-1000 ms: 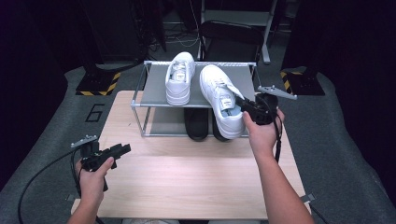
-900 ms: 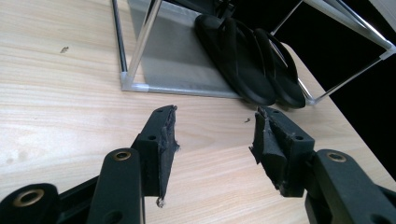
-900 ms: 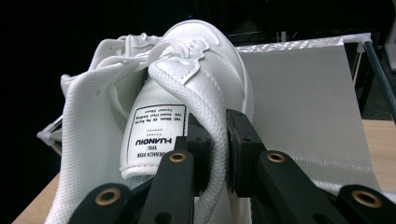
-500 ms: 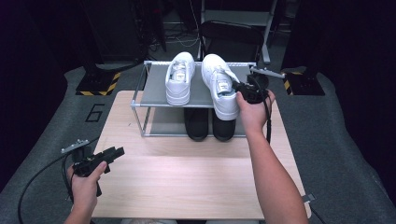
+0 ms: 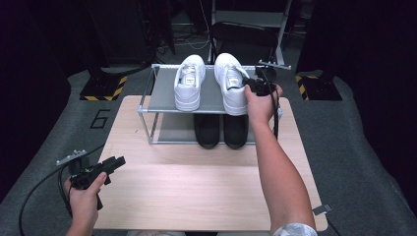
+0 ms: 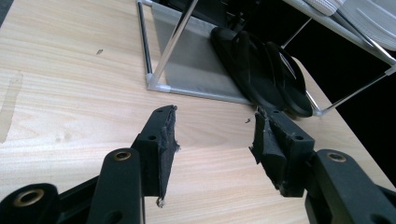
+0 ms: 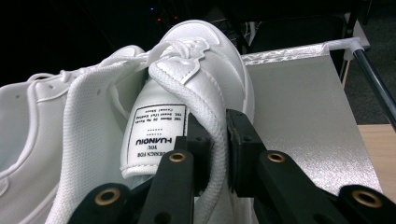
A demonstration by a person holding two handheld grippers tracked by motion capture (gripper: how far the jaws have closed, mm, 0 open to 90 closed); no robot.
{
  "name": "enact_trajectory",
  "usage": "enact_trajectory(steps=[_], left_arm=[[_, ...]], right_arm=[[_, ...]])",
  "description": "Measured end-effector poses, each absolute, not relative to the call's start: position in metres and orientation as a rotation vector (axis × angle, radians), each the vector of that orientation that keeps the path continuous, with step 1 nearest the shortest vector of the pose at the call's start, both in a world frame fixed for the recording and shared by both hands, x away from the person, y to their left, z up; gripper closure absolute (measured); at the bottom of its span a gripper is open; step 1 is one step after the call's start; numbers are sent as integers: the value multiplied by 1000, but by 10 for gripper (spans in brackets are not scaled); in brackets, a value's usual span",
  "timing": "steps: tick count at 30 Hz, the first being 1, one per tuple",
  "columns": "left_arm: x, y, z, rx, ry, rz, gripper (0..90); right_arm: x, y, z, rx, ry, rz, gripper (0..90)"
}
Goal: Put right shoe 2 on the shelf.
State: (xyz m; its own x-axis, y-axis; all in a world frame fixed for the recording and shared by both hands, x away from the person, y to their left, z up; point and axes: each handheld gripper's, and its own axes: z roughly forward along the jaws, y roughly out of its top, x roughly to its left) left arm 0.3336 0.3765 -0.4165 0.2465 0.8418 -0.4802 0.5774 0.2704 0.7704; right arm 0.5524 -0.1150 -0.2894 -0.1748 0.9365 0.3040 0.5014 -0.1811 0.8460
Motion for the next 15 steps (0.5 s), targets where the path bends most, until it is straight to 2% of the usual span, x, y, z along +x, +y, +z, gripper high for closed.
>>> enact_trajectory(steps=[6, 15], left_arm=[[329, 385, -419, 1397, 1450, 309, 487], [327, 390, -422, 1386, 1456, 308, 487]], right_arm=[[566, -108, -295, 1694, 1631, 1276, 805], [575, -118, -302, 1787, 1618, 1333, 780]])
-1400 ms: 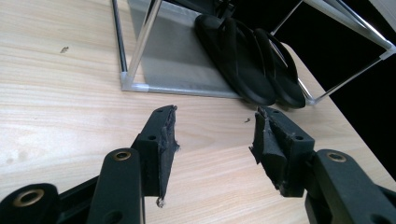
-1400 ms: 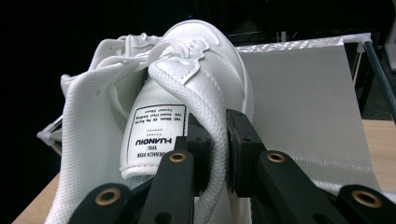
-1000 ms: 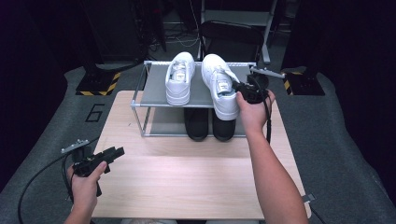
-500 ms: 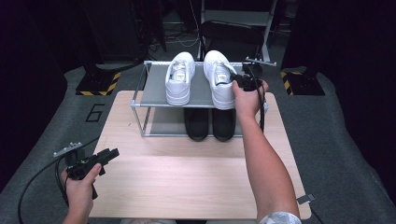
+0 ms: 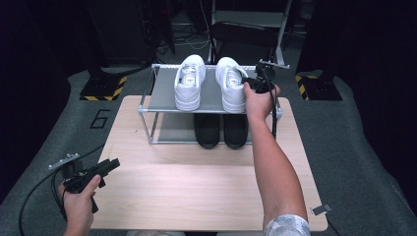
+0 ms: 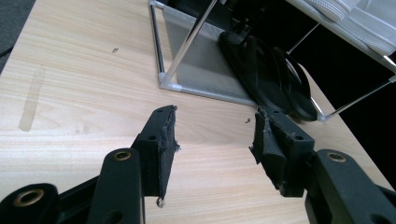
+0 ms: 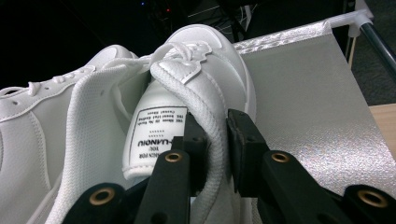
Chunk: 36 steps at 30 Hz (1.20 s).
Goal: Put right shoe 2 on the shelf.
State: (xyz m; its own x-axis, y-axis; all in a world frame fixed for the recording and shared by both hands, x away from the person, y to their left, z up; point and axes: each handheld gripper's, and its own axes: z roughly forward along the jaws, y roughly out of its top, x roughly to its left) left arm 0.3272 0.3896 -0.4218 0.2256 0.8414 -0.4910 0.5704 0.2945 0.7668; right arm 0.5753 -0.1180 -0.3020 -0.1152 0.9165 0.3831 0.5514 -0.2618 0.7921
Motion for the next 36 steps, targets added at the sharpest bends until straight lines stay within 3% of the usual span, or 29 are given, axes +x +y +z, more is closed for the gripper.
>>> enact_trajectory(steps=[5, 14, 23, 36], left_arm=[[329, 386, -421, 1381, 1457, 299, 487], [332, 382, -423, 1396, 1456, 296, 487], [333, 377, -423, 1406, 1457, 284, 482], [338, 370, -423, 1455, 1428, 293, 473]], right_arm=[[576, -119, -301, 1763, 1649, 1333, 748], [573, -122, -298, 1673, 1685, 1390, 605], [552, -127, -287, 1526, 1711, 1437, 571], [494, -136, -283, 1403, 1739, 1558, 543]])
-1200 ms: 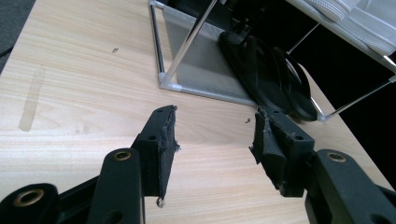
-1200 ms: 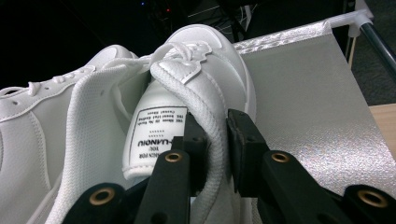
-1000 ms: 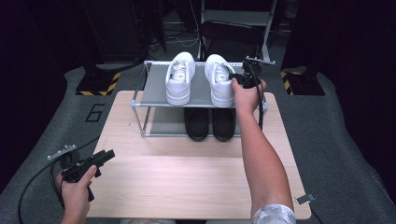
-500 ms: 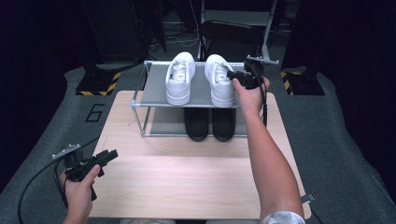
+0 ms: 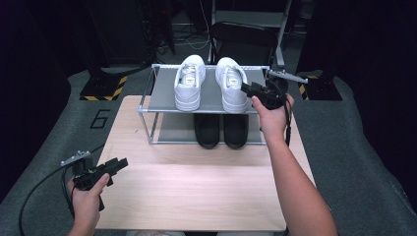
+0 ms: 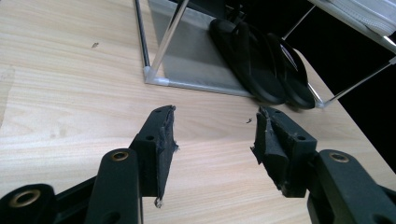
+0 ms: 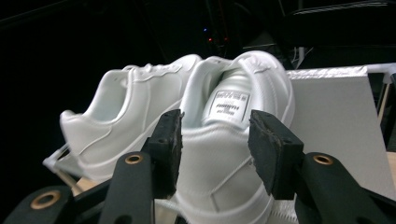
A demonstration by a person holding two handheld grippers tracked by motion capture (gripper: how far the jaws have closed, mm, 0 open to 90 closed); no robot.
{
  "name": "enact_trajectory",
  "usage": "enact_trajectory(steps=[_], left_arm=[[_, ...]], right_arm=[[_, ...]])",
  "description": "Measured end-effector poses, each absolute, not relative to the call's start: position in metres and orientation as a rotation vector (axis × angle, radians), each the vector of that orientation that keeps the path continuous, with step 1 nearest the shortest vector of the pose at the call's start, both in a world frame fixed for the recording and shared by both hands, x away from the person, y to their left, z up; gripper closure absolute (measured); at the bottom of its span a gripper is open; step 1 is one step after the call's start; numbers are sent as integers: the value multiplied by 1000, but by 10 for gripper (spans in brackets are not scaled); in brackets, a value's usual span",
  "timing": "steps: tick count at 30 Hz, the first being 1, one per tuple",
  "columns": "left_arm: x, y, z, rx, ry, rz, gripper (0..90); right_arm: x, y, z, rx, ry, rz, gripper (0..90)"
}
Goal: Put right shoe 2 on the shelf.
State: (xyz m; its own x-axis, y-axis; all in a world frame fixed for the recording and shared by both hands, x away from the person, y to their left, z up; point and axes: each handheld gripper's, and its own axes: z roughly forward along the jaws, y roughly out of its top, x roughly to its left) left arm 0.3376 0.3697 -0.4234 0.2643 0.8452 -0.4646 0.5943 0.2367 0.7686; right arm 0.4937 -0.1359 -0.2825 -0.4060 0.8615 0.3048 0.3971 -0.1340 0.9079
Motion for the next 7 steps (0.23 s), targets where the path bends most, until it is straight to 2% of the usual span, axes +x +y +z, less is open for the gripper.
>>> enact_trajectory(steps=[7], left_arm=[[346, 359, -423, 1477, 1402, 278, 461]], right_arm=[[460, -138, -287, 1331, 1782, 1605, 520]])
